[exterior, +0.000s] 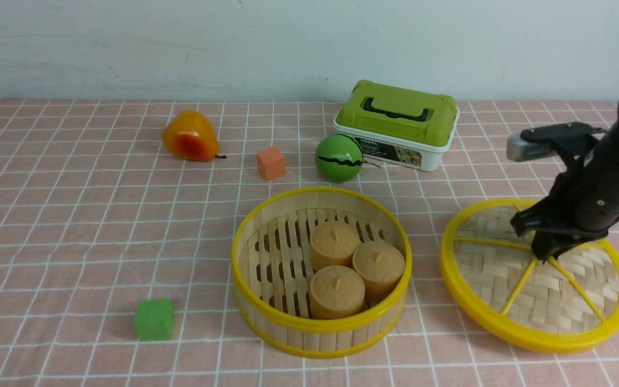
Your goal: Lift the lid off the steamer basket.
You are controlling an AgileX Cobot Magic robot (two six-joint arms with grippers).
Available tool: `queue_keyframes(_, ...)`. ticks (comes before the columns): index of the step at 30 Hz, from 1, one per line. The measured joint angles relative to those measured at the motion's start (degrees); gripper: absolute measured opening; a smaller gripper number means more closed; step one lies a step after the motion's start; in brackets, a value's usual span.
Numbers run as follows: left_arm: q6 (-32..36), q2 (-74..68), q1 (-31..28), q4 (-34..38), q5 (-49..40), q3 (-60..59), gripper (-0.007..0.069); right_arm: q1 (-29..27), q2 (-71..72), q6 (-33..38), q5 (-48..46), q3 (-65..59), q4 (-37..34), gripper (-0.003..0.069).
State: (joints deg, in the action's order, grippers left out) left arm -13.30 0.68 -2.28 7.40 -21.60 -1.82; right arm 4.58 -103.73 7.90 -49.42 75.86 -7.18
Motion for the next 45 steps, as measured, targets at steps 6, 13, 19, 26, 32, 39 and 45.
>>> queue_keyframes(6, 0.0, 0.0, 0.0, 0.0, 0.0, 0.0, 0.0239, 0.0, -1.3, -1.4, 2.1, -0.1, -0.2, 0.0096)
queue_keyframes(13, 0.0, 0.0, 0.0, 0.0, 0.0, 0.0, 0.0239, 0.0, -0.9, -2.6, 1.1, -0.1, -0.4, 0.0274)
queue_keyframes(19, 0.0, 0.0, 0.0, 0.0, 0.0, 0.0, 0.0239, 0.0, 5.6, -2.8, -2.7, -0.1, -2.2, 0.0406)
queue_keyframes(26, 0.0, 0.0, 0.0, 0.0, -0.1, 0.0, 0.0239, 0.0, 23.6, 4.0, -4.5, -0.1, -10.2, 0.0299)
queue_keyframes(32, 0.0, 0.0, 0.0, 0.0, -0.2, 0.0, 0.0239, 0.0, 35.5, 8.2, -7.8, -0.1, -15.1, 0.0114)
queue_keyframes(39, 0.0, 0.0, 0.0, 0.0, -0.2, 0.0, 0.0239, 0.0, 49.8, 8.7, -12.9, -0.1, -16.7, -0.0022)
queue_keyframes(45, 0.0, 0.0, 0.0, 0.0, -0.2, 0.0, 0.0239, 0.0, 58.3, 8.7, -14.1, -0.1, -16.9, -0.0021)
